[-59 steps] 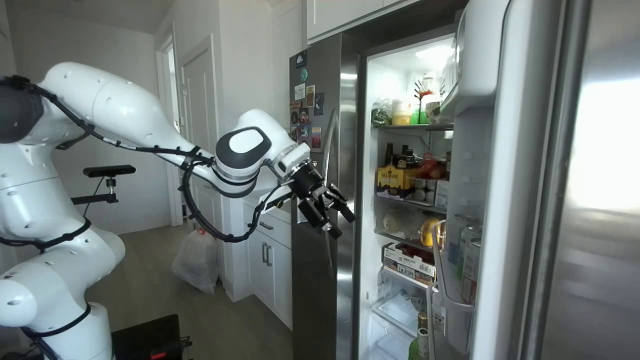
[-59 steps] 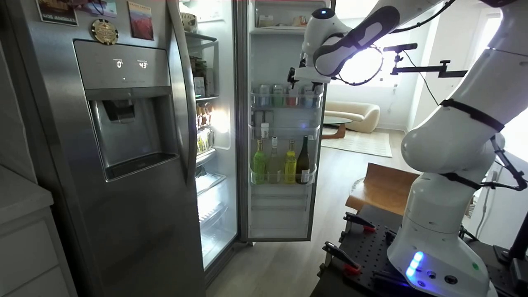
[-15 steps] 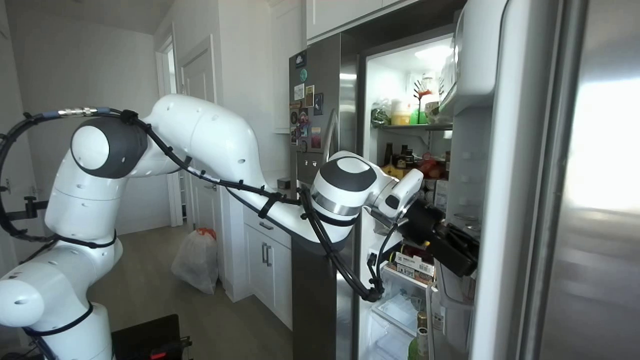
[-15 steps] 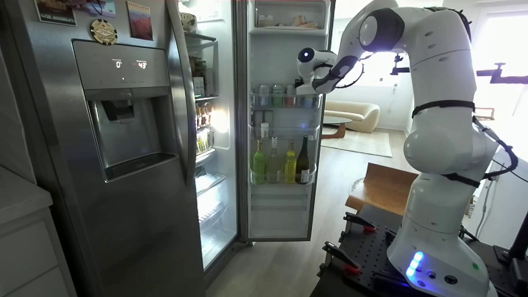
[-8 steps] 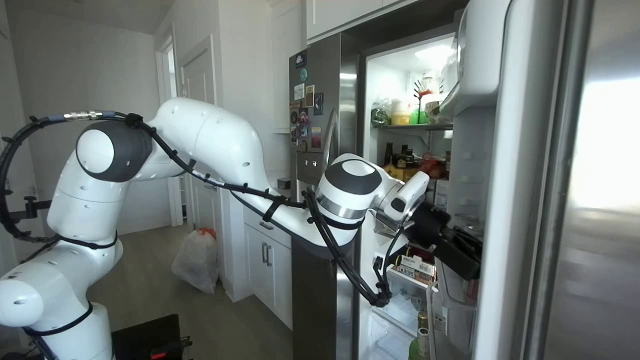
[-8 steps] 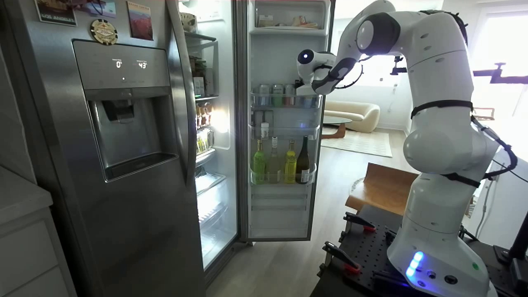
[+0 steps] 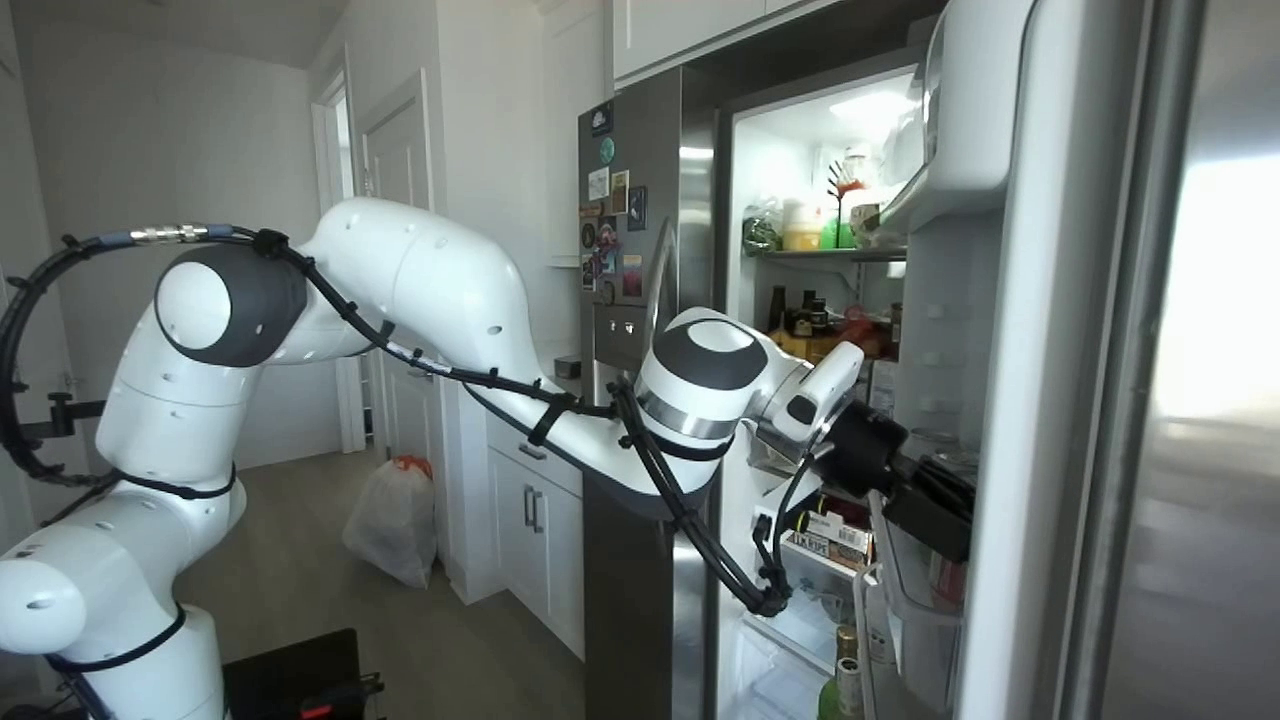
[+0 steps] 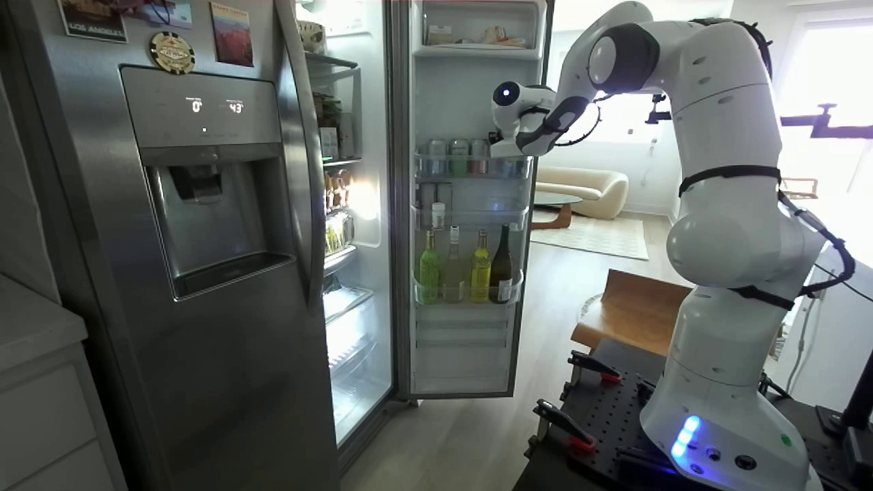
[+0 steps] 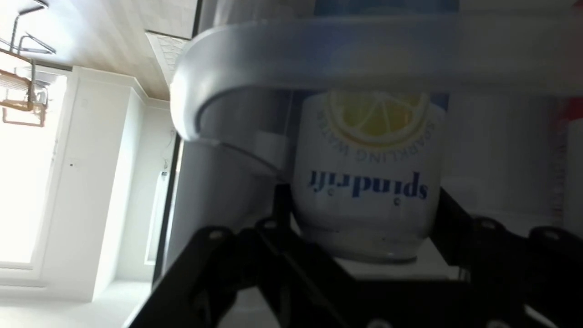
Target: Move a soda can from the refrigerator door to the stool
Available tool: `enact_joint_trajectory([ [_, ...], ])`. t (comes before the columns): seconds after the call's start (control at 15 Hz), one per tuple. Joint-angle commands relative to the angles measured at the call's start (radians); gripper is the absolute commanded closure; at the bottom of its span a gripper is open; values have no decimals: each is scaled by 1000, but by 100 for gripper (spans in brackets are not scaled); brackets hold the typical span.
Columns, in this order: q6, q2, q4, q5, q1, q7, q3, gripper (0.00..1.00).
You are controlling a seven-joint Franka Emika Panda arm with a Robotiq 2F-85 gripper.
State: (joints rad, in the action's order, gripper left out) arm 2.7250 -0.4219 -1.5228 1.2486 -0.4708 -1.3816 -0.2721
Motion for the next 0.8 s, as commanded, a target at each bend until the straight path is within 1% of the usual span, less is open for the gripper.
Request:
enact_joint_trajectory([
  [0.0,37,-24,33,30,-8,-33,-14,53],
  [0.73,93,33,16,61,11,-69,-19,53],
])
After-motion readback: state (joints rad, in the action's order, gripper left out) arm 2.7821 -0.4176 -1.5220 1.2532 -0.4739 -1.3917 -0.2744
